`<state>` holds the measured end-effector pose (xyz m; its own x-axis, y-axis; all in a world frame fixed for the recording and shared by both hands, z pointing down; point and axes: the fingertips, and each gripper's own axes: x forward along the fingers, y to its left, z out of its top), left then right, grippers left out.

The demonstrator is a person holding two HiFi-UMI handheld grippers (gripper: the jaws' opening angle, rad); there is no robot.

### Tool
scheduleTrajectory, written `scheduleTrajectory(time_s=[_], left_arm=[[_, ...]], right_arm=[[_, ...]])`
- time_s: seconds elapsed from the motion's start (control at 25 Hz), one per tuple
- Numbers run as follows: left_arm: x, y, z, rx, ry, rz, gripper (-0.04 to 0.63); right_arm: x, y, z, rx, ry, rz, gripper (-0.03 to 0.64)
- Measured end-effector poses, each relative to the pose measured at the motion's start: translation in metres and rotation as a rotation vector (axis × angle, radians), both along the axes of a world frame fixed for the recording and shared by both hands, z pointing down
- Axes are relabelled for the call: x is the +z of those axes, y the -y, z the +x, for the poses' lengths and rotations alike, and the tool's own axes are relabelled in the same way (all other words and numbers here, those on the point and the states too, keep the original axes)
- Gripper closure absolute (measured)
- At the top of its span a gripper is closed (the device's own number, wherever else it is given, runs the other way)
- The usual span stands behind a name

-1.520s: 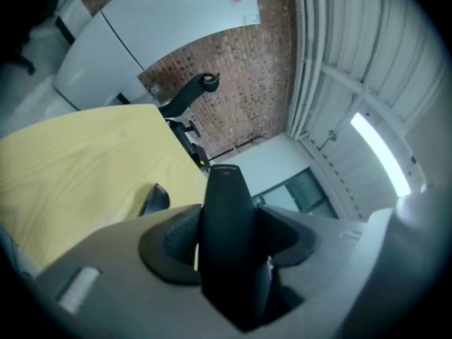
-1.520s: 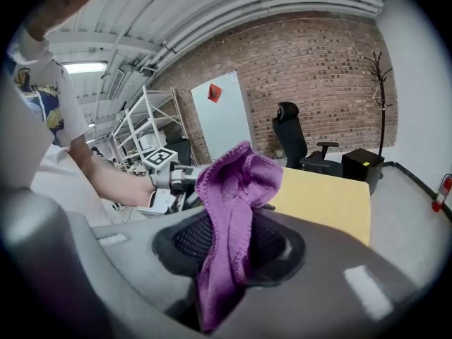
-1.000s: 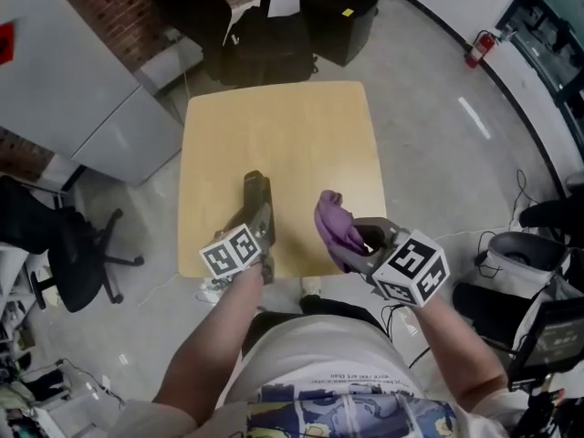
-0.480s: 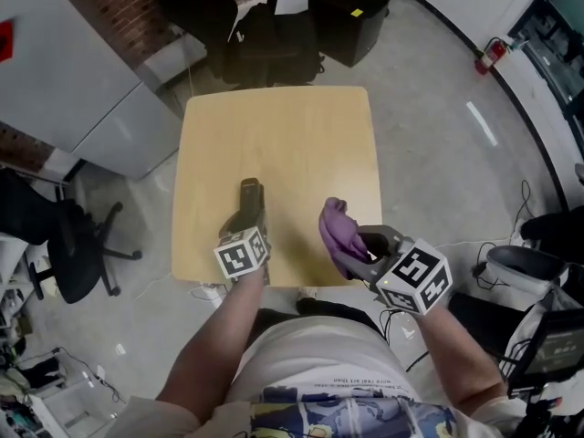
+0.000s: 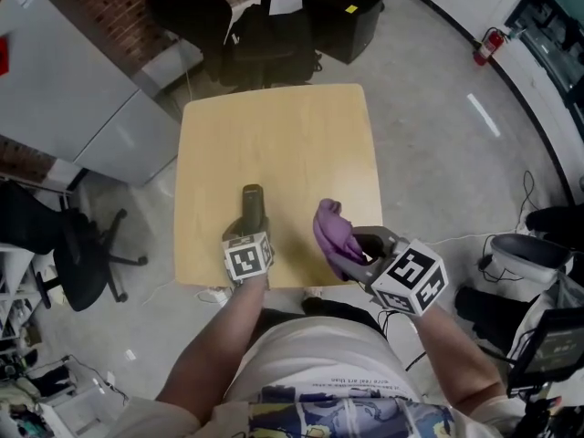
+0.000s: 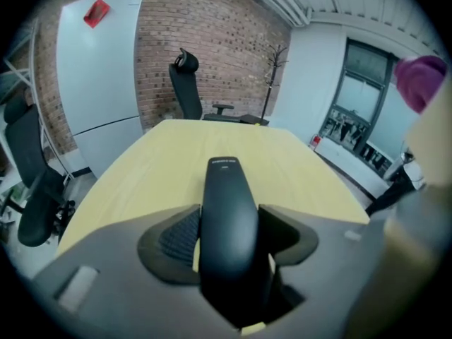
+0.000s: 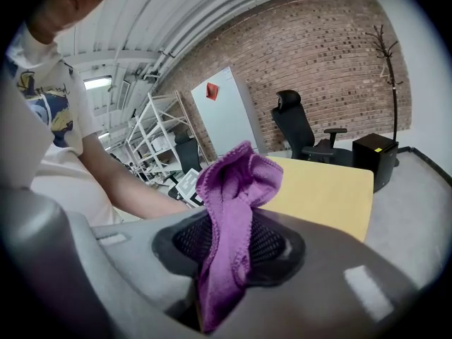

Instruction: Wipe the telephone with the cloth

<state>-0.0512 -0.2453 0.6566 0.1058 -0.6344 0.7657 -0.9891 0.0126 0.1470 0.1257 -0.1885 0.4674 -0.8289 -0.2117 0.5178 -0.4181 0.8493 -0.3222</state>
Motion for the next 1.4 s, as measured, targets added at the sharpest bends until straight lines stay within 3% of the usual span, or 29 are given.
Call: scheduleTrajectory(time_s=[0.24, 0.48, 0.64, 0.88, 1.04, 1.08, 1.28, 1.4], left_arm=[[-0.007, -0.004, 0.007, 0.048, -0.053, 0.012, 0.252], [-0.039, -0.023, -0.003, 0.090, -0.098, 0.105, 0.230], [-0.068, -0.051, -0.029, 0.102, -0.137, 0.171, 0.235], [-0.110, -0.118, -0.056, 0.174, -0.288, 0.228, 0.364], [-0.138, -0.164, -0.078, 0.240, -0.318, 0.285, 0.571], [-0.144, -0.174, -0.082, 0.259, -0.330, 0.300, 0.591], [-0.164, -0.221, -0.086, 0.385, -0.443, 0.325, 0.591], [-0.170, -0.242, -0.084, 0.447, -0.461, 0.313, 0.591]], right_arm=[[-0.003, -0.009, -0.005, -0.005, -0.007, 0.007, 0.505], [-0.007, -0.020, -0.028, -0.042, -0.013, 0.026, 0.505], [-0.022, -0.030, -0.051, -0.051, 0.005, 0.052, 0.505], [-0.032, -0.058, -0.088, -0.048, -0.009, 0.083, 0.505], [-0.032, -0.097, -0.123, -0.050, -0.006, 0.091, 0.505], [-0.032, -0.107, -0.133, -0.052, -0.007, 0.095, 0.505], [-0.030, -0.158, -0.164, -0.041, -0.023, 0.096, 0.505], [-0.030, -0.184, -0.172, -0.036, -0.034, 0.086, 0.505]])
